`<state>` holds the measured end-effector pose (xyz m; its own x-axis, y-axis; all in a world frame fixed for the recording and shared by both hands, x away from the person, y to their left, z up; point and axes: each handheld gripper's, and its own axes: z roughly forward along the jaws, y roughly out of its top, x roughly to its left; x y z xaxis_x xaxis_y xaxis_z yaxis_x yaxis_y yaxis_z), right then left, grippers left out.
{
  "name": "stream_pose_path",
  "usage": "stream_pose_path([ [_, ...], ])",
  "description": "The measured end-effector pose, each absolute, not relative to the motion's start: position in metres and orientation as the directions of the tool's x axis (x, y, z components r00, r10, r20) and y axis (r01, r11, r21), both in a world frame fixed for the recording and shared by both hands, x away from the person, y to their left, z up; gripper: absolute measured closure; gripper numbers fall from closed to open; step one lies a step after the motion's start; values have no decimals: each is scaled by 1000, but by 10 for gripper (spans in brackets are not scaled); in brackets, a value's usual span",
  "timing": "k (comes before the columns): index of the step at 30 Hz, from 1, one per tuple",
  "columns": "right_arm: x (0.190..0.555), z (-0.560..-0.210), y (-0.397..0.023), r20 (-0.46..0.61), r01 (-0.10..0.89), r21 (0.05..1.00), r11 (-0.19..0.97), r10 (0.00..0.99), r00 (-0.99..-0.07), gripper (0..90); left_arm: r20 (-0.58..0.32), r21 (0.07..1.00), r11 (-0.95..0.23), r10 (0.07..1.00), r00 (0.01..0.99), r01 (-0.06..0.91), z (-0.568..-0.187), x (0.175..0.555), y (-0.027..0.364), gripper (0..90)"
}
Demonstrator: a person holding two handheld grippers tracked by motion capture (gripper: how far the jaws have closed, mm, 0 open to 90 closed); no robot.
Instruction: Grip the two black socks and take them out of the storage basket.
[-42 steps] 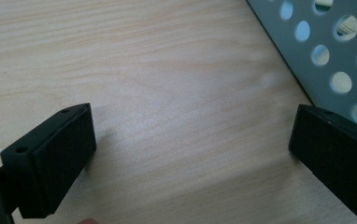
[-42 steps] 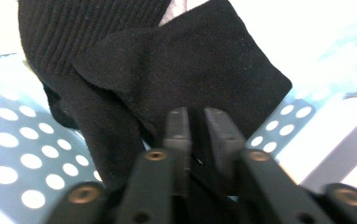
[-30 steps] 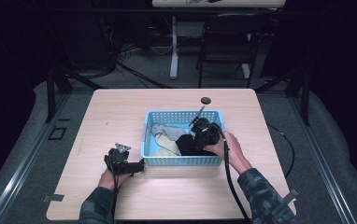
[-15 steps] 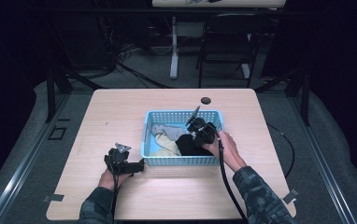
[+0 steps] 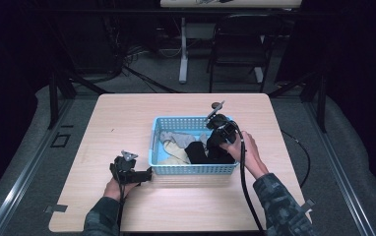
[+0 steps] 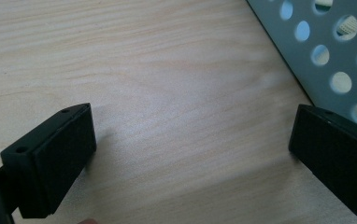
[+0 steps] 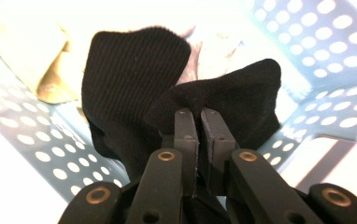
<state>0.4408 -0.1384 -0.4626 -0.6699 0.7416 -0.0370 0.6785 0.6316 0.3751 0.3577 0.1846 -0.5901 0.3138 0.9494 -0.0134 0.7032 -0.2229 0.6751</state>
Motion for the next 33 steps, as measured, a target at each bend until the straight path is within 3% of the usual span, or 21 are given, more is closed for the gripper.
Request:
stream_pose_path([
  [21, 439, -411, -154, -13, 650, 492, 579, 751, -660, 866, -10, 675, -227, 949, 316, 702, -590, 358, 185, 7],
  [33, 442, -393, -159, -4, 653, 484, 582, 748, -664, 866, -11, 675, -227, 949, 316, 702, -590, 358, 185, 7],
])
